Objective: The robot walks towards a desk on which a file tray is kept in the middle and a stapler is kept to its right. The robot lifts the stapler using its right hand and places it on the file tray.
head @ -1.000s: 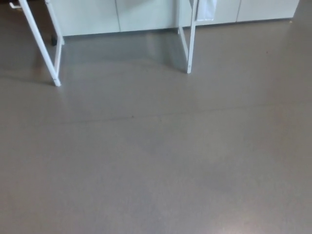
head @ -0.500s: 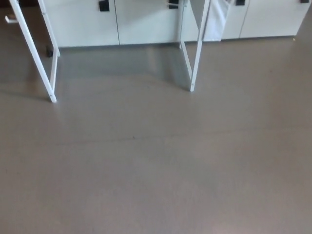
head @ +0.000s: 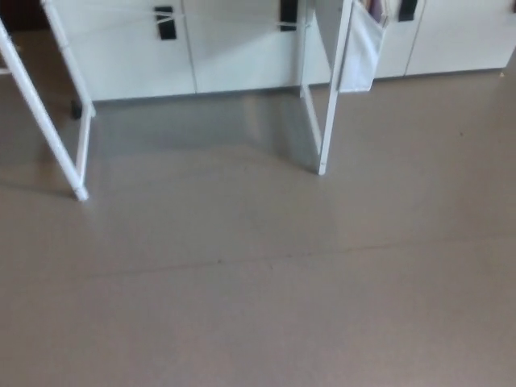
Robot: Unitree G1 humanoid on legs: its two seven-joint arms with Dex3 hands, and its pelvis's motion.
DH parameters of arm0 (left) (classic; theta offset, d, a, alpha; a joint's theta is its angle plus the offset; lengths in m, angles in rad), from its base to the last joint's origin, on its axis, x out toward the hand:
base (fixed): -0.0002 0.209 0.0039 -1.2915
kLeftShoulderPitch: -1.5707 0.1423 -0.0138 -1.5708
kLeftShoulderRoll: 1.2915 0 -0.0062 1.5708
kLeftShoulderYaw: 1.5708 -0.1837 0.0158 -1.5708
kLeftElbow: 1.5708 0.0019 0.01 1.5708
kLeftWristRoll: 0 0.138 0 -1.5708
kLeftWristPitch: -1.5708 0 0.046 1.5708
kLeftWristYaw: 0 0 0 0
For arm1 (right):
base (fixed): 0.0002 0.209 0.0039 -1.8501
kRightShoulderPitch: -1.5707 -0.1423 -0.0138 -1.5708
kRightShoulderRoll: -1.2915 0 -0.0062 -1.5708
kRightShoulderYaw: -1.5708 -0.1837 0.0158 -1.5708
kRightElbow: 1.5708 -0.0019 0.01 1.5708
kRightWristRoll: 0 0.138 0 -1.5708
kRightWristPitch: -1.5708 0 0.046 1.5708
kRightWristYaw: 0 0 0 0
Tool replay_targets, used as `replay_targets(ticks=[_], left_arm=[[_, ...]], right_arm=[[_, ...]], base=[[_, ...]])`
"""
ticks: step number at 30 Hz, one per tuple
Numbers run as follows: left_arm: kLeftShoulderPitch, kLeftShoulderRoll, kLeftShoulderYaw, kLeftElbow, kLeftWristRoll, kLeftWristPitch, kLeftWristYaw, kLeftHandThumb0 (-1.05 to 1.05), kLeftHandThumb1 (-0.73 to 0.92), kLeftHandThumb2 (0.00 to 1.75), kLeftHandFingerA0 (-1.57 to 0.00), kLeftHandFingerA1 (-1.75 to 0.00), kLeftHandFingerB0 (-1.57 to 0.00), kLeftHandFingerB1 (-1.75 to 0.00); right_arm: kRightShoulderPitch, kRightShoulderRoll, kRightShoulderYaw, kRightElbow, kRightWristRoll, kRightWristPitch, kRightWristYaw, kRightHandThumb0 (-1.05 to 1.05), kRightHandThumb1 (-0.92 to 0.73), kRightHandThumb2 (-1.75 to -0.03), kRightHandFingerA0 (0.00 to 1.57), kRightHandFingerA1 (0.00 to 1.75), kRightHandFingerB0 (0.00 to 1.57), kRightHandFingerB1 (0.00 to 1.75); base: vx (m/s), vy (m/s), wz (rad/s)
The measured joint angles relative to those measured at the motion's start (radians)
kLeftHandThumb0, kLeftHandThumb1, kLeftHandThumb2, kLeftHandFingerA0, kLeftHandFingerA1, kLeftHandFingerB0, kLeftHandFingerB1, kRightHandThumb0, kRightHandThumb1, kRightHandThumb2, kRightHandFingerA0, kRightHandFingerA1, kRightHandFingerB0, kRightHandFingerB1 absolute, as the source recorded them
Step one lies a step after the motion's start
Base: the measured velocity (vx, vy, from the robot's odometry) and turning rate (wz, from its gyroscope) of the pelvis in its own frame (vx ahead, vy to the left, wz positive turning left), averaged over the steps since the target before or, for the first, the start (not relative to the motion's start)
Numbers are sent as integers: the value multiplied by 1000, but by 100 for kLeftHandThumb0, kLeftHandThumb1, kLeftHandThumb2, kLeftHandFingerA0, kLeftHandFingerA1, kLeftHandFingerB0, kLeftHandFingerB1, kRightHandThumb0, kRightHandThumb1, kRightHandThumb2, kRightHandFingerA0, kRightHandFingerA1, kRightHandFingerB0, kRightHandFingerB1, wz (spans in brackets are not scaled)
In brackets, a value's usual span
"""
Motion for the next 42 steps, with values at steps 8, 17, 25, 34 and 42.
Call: replay_targets(ticks=[8, 17, 25, 34, 42], left_arm=[[-24, 12, -8, -5, 3, -6, 1, -72, 36, 111, -36, -83, -30, -77], [-25, 9, -12, 11, 4, -6, 5, -71, 38, 108, -34, -81, -28, -75], [-33, 9, -7, 7, 4, -6, 5, -74, 38, 106, -38, -81, -33, -75], [-60, 16, -21, 8, 5, -6, 8, -76, 37, 106, -37, -82, -31, -76], [-64, 19, -29, 12, 7, -6, 8, -78, 37, 105, -39, -82, -33, -76]], right_arm=[[5, 11, -1, 1, 15, 0, 8, -73, -52, -93, 1, 39, 0, 23], [0, 19, 0, -1, 24, -2, 14, -73, -52, -93, 1, 39, 0, 23], [0, 16, -2, -1, 26, -2, 14, -73, -52, -93, 1, 39, 0, 23], [2, 27, -6, -2, 30, -2, 16, -73, -52, -93, 1, 39, 0, 23], [6, 29, -7, 0, 33, -2, 16, -73, -52, -93, 1, 39, 0, 23]], base=[[205, 219, -10], [249, 3, 12], [203, 78, -5], [258, 243, -16], [198, 142, 5]])
